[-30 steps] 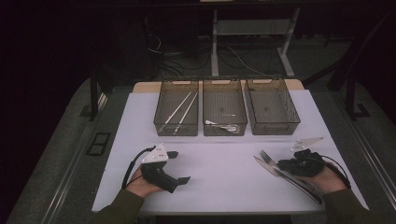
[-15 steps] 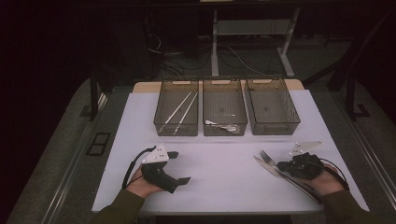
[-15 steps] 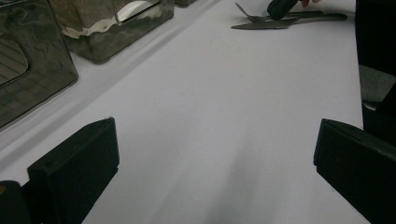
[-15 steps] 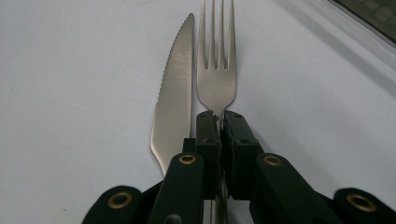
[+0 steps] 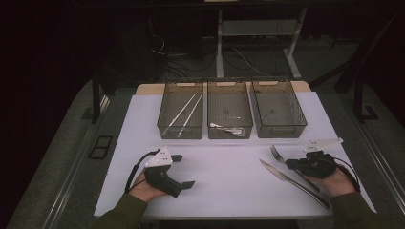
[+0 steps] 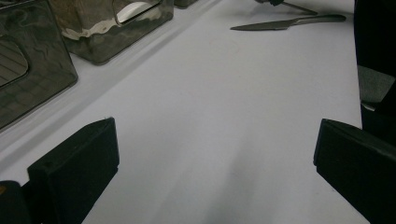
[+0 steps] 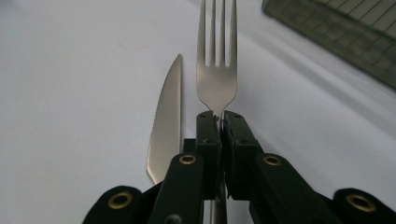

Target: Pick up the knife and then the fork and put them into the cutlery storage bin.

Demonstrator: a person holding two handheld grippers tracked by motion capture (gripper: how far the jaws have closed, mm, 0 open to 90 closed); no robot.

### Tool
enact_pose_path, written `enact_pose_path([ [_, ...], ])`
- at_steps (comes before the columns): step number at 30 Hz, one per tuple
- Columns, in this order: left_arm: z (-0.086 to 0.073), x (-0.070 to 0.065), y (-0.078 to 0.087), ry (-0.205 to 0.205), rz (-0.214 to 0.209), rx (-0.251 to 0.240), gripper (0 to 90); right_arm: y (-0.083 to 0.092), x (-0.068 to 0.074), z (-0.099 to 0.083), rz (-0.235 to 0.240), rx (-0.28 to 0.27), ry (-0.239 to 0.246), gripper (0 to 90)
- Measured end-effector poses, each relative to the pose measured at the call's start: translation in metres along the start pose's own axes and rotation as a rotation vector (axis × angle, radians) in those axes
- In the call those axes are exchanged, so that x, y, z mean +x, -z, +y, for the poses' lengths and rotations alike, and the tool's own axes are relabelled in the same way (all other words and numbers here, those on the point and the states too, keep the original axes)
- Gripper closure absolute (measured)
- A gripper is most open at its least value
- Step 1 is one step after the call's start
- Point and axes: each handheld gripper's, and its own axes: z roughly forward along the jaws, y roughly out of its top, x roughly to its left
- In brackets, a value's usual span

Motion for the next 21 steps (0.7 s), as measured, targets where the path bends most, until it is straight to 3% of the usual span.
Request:
enact_pose_path([
  [8, 0.000, 0.000, 0.000, -0.002, -0.001, -0.008, 0.0, 0.012, -0.004, 0.007, 0.004, -0.074, -0.031, 85.4],
  [21, 0.000, 0.001, 0.001, 0.002, 0.000, -0.011, 0.0, 0.026, -0.009, 0.020, -0.004, -0.164, -0.037, 85.4],
])
